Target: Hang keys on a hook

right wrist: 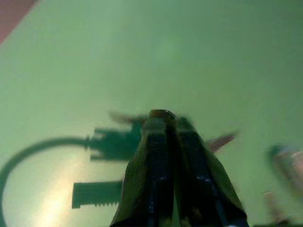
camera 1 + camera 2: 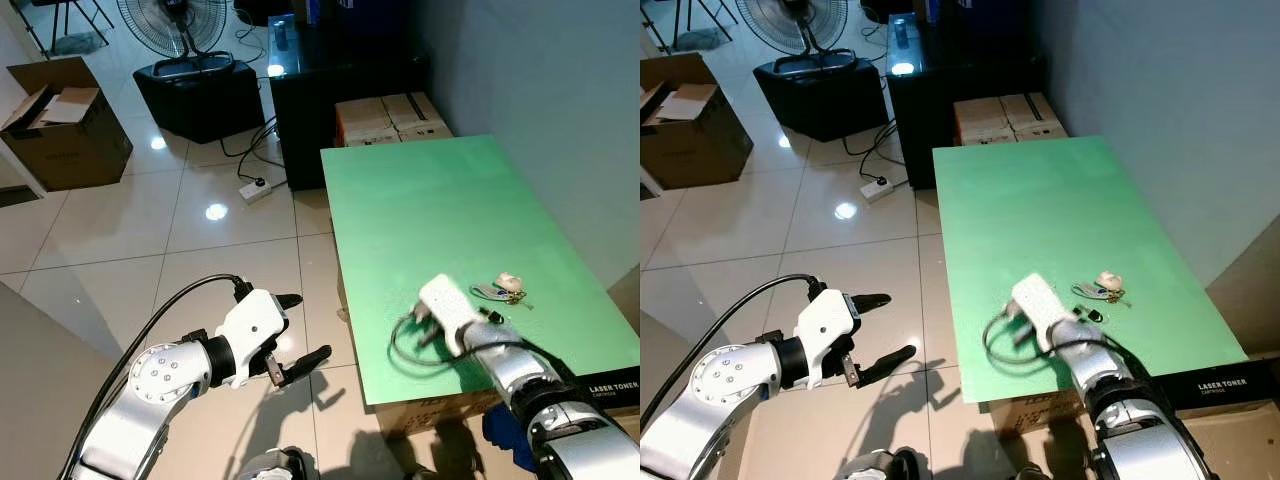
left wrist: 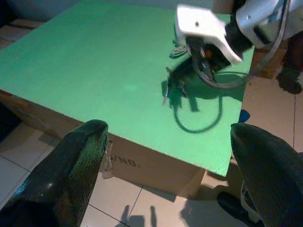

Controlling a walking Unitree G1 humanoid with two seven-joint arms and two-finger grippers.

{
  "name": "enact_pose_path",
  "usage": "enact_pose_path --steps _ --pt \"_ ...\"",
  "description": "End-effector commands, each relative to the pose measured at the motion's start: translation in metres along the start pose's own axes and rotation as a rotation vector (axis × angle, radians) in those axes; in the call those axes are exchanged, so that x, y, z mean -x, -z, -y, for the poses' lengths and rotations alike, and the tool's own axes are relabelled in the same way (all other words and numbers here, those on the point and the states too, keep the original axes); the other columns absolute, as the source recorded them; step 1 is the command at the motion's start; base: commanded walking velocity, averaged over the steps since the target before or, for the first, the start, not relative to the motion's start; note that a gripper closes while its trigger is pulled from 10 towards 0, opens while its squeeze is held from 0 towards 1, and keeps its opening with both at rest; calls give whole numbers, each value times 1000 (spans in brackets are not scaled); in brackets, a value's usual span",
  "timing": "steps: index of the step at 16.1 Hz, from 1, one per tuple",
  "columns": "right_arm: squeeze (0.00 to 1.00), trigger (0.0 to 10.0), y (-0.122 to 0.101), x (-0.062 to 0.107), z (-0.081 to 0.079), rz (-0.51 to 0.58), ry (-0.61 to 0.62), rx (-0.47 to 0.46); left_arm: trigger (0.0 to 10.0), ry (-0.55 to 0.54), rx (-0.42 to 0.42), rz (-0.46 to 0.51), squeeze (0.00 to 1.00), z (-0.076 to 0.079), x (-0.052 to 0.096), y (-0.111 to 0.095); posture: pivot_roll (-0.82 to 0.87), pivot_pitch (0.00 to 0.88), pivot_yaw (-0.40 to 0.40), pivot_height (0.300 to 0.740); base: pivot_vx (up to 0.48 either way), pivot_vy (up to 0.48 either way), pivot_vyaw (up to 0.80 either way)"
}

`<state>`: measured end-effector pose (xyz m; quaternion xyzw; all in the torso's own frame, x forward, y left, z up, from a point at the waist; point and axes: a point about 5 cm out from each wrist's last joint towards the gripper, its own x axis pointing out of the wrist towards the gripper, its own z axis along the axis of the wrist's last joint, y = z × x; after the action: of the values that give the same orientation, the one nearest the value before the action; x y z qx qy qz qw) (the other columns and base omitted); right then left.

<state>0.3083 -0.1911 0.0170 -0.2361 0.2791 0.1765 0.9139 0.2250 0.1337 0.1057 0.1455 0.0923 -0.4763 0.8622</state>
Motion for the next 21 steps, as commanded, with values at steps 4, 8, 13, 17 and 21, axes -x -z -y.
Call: enact_pose_path --steps 4,8,13,17,21 --pt "0 0 -24 6 14 207 260 -120 10000 -8 -18 6 0 -1 -1 -3 54 54 109 740 0 0 0" --pt "0 0 -33 19 19 393 425 -355 10000 -18 -24 15 0 -3 -5 -3 42 40 106 740 0 0 0" --pt "0 5176 -25 10 -1 263 270 -252 10000 -42 -59 28 0 -8 -8 -5 29 35 102 740 0 0 0" --pt "1000 10000 -18 0 -6 146 186 -326 10000 -111 -91 63 0 -14 -12 -12 45 62 96 740 0 0 0" --pt "1000 10000 -15 -5 -6 109 247 -447 10000 -96 -86 59 0 -10 -7 -11 72 95 108 740 0 0 0"
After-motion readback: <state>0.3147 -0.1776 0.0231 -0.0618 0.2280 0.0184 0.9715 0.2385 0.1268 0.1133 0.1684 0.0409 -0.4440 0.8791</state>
